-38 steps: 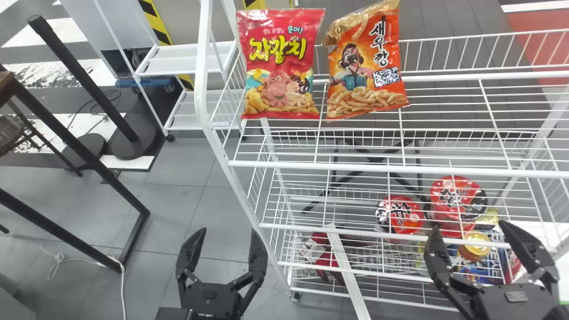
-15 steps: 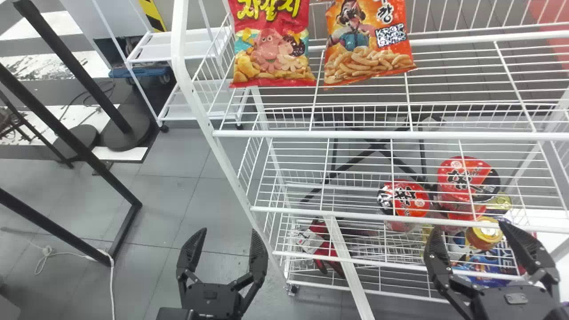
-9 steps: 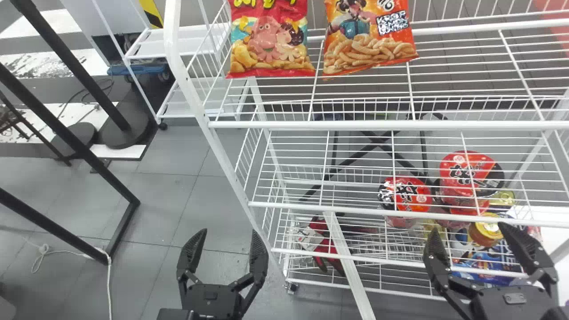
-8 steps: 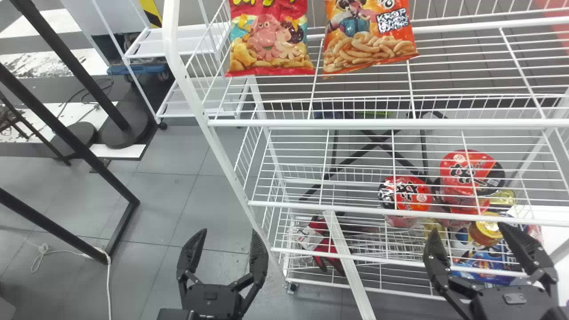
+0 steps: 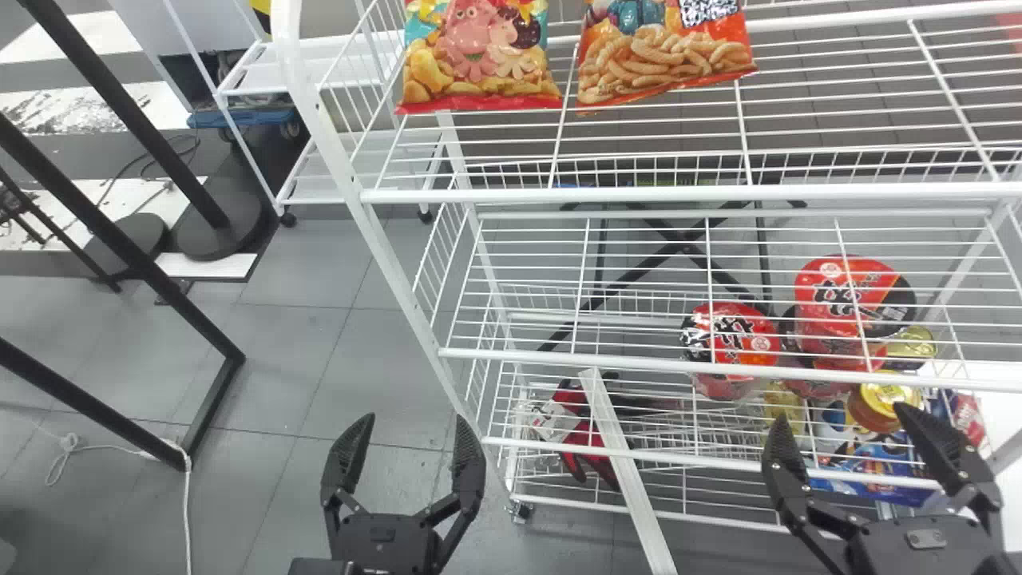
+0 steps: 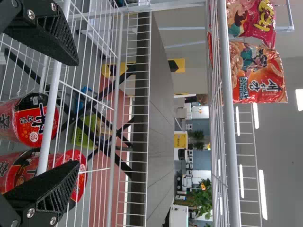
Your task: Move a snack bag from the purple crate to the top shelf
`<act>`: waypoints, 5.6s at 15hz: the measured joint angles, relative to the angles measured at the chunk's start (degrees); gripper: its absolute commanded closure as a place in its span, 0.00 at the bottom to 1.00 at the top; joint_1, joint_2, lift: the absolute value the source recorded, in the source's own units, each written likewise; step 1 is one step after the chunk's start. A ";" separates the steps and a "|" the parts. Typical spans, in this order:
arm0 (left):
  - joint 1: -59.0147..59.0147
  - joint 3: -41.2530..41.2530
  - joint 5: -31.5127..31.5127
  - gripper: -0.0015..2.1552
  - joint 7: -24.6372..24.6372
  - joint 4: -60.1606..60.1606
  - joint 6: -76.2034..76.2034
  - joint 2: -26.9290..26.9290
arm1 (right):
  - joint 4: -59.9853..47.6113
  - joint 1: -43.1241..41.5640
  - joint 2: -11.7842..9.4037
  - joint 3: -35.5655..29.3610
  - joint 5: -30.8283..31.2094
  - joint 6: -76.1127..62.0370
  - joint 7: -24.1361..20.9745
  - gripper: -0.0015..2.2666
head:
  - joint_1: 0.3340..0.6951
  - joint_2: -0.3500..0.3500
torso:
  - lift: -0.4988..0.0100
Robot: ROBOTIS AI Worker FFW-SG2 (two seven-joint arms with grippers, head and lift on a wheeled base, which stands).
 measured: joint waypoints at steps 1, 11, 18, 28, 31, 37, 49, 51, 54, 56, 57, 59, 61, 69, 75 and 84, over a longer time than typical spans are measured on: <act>0.01 -0.09 -0.06 0.04 0.23 -0.01 -0.01 -0.03 | 0.00 0.02 -0.13 -0.03 0.00 -0.05 0.00 0.03 | 1.00 0.81 | 0.48; 0.66 -0.61 -0.77 0.04 0.76 -0.54 -0.35 -0.08 | -0.38 0.51 -1.17 -0.17 0.00 -0.59 0.09 0.03 | 1.00 0.79 | 0.40; 0.88 -0.65 -0.86 0.04 0.77 -0.69 -0.35 -0.04 | -0.83 0.91 -1.28 -0.26 0.14 -0.44 0.09 0.03 | 1.00 0.79 | 0.34; 0.61 -0.56 -0.83 0.04 0.68 -0.53 -0.35 0.00 | -0.64 0.65 -1.25 -0.17 0.52 -0.25 0.09 0.03 | 1.00 0.80 | 0.26; 0.61 -0.56 -0.83 0.04 0.70 -0.47 -0.35 -0.07 | -0.36 0.53 -1.25 -0.17 0.52 -0.25 0.09 0.03 | 1.00 0.80 | 0.24; 0.35 -0.56 -0.83 0.04 0.68 -0.09 -0.30 -0.08 | 0.19 0.10 -1.25 -0.17 0.38 0.11 0.09 0.03 | 1.00 0.79 | 0.19; -0.50 -0.56 -0.65 0.04 0.68 0.34 0.14 -0.08 | 0.60 -0.43 -1.07 -0.26 0.35 0.46 0.09 0.03 | 1.00 0.79 | 0.10; -0.57 -0.56 -0.63 0.04 0.68 0.40 0.22 -0.08 | 0.64 -0.45 -1.07 -0.26 0.35 0.43 0.10 0.03 | 1.00 0.79 | 0.10; -0.62 -0.56 -0.57 0.04 0.68 0.45 0.26 -0.06 | 1.22 -0.49 -1.07 -0.36 0.10 -1.31 0.59 0.03 | 1.00 0.79 | 0.10; -0.62 -0.56 -0.54 0.04 0.68 0.45 0.27 -0.07 | 1.31 -0.50 -1.07 -0.42 -0.03 -1.59 0.67 0.03 | 1.00 0.79 | 0.09; -0.62 -0.56 -0.51 0.04 0.68 0.45 0.28 -0.07 | 1.30 -0.49 -1.07 -0.30 0.15 -1.37 -0.23 0.03 | 1.00 0.79 | 0.09; -0.62 -0.56 -0.48 0.04 0.68 0.49 0.32 -0.07 | 1.30 -0.45 -1.08 0.11 0.46 -1.80 -0.66 0.03 | 1.00 0.79 | 0.09; -0.62 -0.56 -0.48 0.04 0.68 0.50 0.26 -0.08 | 1.46 -0.41 -1.15 0.18 0.23 -3.28 -0.22 0.03 | 1.00 0.80 | 0.09; -0.42 -0.47 -0.32 0.04 0.71 0.54 0.09 -0.06 | -3.90 1.77 -1.85 -0.98 -2.45 1.97 0.91 0.04 | 1.00 0.79 | 0.09; -0.42 -0.15 0.28 0.04 0.92 1.38 -0.88 0.03 | -26.76 12.39 -4.08 -18.46 -19.09 25.05 7.90 0.04 | 1.00 0.60 | 0.09; -1.29 -0.40 0.86 0.04 0.79 2.49 -0.88 0.58 | -42.23 17.58 -1.08 -49.70 -48.19 63.34 18.72 0.04 | 1.00 0.39 | 0.09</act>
